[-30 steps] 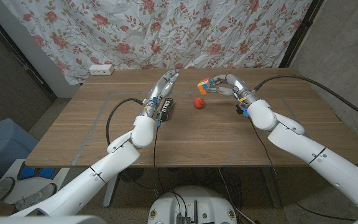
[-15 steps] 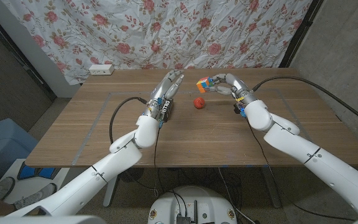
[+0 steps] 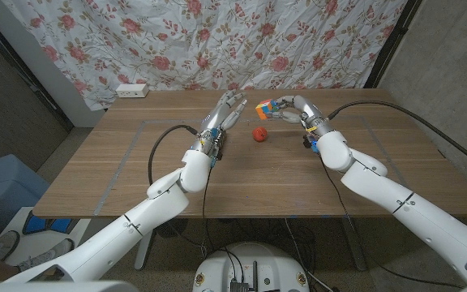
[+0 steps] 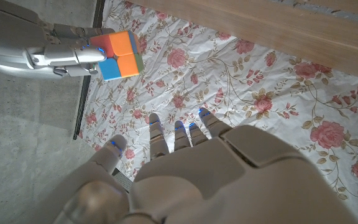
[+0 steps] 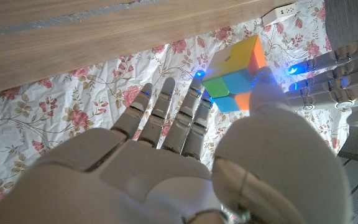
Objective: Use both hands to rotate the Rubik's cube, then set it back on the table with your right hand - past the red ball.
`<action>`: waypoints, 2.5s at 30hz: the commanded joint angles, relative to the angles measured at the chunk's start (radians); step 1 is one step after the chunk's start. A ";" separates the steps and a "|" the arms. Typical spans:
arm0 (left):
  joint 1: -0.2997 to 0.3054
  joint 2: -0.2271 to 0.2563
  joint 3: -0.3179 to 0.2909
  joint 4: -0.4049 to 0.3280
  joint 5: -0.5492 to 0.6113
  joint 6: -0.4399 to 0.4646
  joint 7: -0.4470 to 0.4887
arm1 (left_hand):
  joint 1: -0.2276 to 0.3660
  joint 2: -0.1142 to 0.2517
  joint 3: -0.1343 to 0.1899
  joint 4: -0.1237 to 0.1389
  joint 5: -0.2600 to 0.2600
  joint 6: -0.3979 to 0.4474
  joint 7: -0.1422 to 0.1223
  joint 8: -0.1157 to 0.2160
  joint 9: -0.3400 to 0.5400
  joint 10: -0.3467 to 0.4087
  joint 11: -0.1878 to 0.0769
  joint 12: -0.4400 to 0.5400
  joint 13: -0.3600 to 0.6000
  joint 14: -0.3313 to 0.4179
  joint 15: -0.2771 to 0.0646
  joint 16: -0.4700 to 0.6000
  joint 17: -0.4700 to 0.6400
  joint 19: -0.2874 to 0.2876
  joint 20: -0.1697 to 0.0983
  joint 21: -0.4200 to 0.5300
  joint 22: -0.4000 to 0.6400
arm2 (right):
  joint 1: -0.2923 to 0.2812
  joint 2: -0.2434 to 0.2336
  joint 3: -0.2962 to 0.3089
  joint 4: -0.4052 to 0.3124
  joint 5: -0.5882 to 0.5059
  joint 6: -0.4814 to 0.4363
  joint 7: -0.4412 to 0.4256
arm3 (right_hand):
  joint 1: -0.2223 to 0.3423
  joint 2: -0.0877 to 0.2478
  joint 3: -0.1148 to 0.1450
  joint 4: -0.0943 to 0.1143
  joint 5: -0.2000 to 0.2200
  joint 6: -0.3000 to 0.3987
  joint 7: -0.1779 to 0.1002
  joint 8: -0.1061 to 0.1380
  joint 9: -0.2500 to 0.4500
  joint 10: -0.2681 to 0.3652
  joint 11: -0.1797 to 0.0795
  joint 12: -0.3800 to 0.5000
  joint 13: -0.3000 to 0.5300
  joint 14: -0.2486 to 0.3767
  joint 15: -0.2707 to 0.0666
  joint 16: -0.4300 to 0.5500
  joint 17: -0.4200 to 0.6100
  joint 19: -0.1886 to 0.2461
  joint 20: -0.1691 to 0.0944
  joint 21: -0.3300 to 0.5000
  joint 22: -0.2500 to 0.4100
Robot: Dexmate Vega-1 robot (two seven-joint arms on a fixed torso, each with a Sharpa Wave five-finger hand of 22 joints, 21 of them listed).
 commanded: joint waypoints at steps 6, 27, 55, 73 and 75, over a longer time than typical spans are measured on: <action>-0.032 -0.018 0.034 0.017 0.006 0.022 -0.043 | -0.009 0.075 -0.024 0.002 0.005 -0.008 -0.002 0.000 -0.001 -0.051 -0.003 -0.003 0.003 -0.051 -0.030 -0.003 0.003 -0.057 -0.007 0.000 0.003 | 0.004 0.007 0.000 0.018 0.007 0.024 -0.017 | 0.022 0.045 -0.006 0.003 0.004 0.090 -0.078 0.008 0.001 0.056 -0.043 0.002 0.005 0.011 -0.128 0.006 0.003 0.009 0.001 0.004 0.004; -0.063 -0.032 0.057 0.048 -0.015 0.003 -0.074 | -0.010 0.078 -0.047 0.004 0.007 -0.026 -0.014 -0.001 -0.001 -0.089 -0.009 -0.001 0.003 -0.087 -0.033 0.000 0.005 -0.090 -0.009 0.005 0.004 | -0.001 0.007 0.006 0.025 0.007 0.043 -0.029 | 0.026 0.047 -0.010 0.002 0.003 0.104 -0.078 0.009 0.000 0.067 -0.043 0.001 0.007 0.014 -0.129 0.010 0.002 0.009 0.001 0.003 0.004; -0.078 -0.037 0.066 0.062 -0.043 -0.011 -0.098 | -0.007 0.086 -0.062 0.002 0.010 -0.024 -0.006 0.003 -0.002 -0.092 -0.002 0.008 0.002 -0.093 -0.032 0.007 0.004 -0.094 -0.009 0.014 0.004 | 0.004 0.028 0.005 0.046 0.001 0.043 -0.059 | 0.035 0.053 -0.016 0.001 0.003 0.116 -0.078 0.005 -0.001 0.081 -0.043 -0.003 0.012 0.024 -0.130 0.019 0.003 0.012 0.000 0.003 0.004; -0.083 -0.039 0.070 0.069 -0.052 -0.018 -0.104 | -0.005 0.089 -0.066 -0.001 0.011 -0.020 0.000 0.005 -0.002 -0.092 0.000 0.011 0.002 -0.091 -0.032 0.009 0.002 -0.095 -0.008 0.017 0.004 | -0.006 0.037 0.010 0.047 -0.002 0.050 -0.088 | 0.043 0.059 -0.019 0.000 0.002 0.136 -0.078 0.007 -0.001 0.096 -0.043 -0.002 0.017 0.033 -0.134 0.027 0.005 0.021 -0.004 0.006 0.004; -0.084 -0.039 0.070 0.070 -0.054 -0.021 -0.106 | -0.004 0.090 -0.067 -0.001 0.012 -0.018 0.000 0.005 -0.002 -0.093 0.000 0.011 0.002 -0.090 -0.033 0.010 0.002 -0.095 -0.008 0.017 0.004 | -0.007 0.038 0.010 0.048 -0.002 0.053 -0.090 | 0.046 0.059 -0.019 -0.001 0.002 0.138 -0.078 0.007 -0.001 0.097 -0.043 -0.002 0.017 0.034 -0.136 0.028 0.005 0.022 -0.005 0.006 0.004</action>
